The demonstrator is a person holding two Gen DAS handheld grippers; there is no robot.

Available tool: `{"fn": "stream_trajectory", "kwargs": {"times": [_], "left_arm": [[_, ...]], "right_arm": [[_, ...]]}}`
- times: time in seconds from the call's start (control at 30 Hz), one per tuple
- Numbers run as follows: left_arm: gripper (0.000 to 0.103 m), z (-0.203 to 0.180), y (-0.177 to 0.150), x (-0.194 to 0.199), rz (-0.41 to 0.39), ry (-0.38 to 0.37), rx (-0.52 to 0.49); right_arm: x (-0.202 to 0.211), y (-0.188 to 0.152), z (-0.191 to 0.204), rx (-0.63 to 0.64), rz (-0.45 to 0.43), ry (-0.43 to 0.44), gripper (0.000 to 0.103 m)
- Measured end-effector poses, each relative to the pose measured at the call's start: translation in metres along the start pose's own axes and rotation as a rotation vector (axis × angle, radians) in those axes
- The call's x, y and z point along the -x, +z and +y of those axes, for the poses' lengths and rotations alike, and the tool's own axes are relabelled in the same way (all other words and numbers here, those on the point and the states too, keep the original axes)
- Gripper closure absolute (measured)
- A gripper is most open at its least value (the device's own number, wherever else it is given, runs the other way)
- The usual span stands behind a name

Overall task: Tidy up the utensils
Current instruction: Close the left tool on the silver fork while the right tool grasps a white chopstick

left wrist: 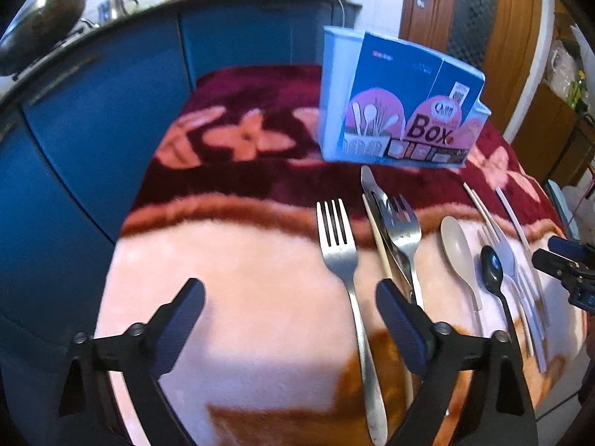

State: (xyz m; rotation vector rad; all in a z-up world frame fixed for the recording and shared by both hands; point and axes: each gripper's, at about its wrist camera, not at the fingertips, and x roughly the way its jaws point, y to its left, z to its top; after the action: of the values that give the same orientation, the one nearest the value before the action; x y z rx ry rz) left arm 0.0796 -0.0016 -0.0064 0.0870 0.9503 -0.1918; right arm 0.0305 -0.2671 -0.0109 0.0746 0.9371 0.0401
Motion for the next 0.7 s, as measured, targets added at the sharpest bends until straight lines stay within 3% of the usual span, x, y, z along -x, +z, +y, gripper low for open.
{"fn": "stream_trajectory", "kwargs": {"times": [0.33, 0.43, 0.6, 0.7], "left_arm": [[0.052, -0.004, 0.012, -0.021, 0.181, -0.114, -0.023], [0.061, -0.005, 0.014, -0.022, 0.204, -0.133, -0.035], [0.063, -0.014, 0.016, -0.024, 0.248, -0.143, -0.086], [0.070, -0.016, 0.019, -0.028, 0.258, -0.142, -0.095]], "right_arm": [[-0.019, 0.019, 0.000, 0.022, 0.186, 0.041, 0.061], [-0.023, 0.024, 0.002, 0.048, 0.218, 0.029, 0.070], [-0.027, 0.029, 0.002, 0.051, 0.236, 0.023, 0.078], [-0.028, 0.029, 0.004, 0.053, 0.226, 0.007, 0.079]]}}
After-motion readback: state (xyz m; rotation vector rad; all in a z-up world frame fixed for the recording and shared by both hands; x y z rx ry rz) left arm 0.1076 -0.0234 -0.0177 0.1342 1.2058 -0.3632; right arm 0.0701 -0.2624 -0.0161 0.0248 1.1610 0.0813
